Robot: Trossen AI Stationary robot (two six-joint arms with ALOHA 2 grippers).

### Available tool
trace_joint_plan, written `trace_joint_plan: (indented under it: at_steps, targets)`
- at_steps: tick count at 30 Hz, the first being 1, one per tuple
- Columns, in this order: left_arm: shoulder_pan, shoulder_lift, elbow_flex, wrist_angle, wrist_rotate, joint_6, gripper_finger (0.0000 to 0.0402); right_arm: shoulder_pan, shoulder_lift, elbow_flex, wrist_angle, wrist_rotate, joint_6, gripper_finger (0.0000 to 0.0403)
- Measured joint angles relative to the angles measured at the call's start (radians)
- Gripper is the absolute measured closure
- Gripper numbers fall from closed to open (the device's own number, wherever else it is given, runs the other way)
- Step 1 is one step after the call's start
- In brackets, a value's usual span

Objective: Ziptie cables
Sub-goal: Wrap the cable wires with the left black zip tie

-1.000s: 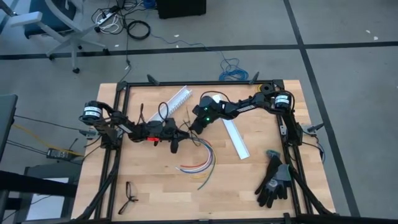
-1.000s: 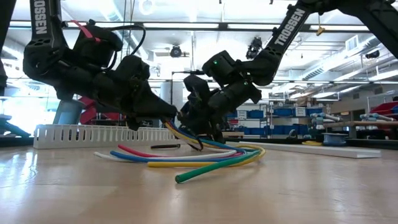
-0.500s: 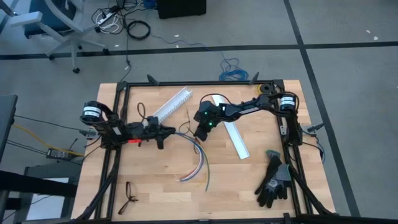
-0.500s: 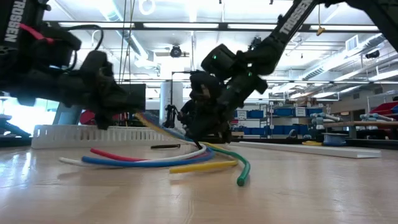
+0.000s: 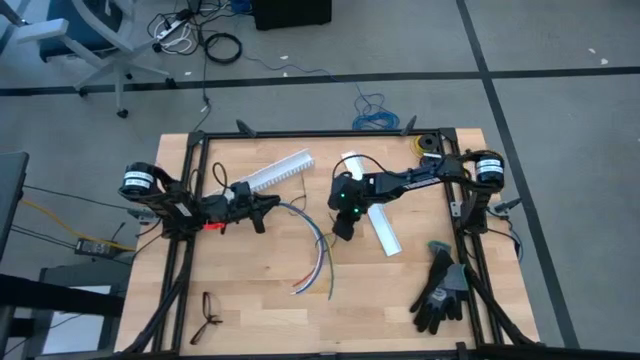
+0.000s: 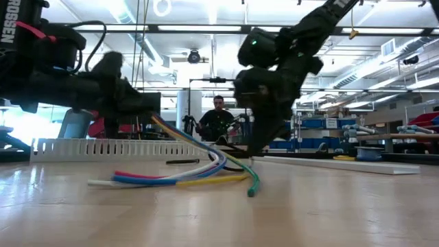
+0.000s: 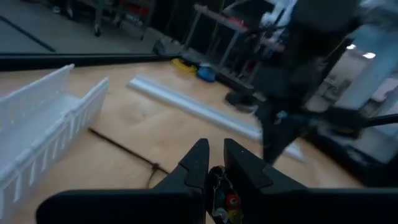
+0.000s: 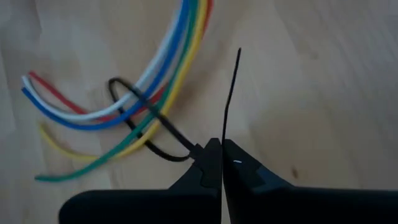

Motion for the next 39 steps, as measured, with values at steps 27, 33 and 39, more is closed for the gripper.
trace_joint_plan:
  at_steps: [27,33,39]
  targets:
    - [0.033,0.0,0.082,0.006,0.007,0.226,0.0356,0.014,-0.433,-0.398,0.206,0.072,0.087,0.0403]
    - [0.033,0.001,0.091,-0.048,0.092,0.216,0.0296,0.014,-0.377,-0.397,0.299,0.073,0.071,0.0403]
    - [0.033,0.001,0.091,-0.066,0.093,0.208,0.025,0.014,-0.357,-0.397,0.296,0.057,0.08,0.0403]
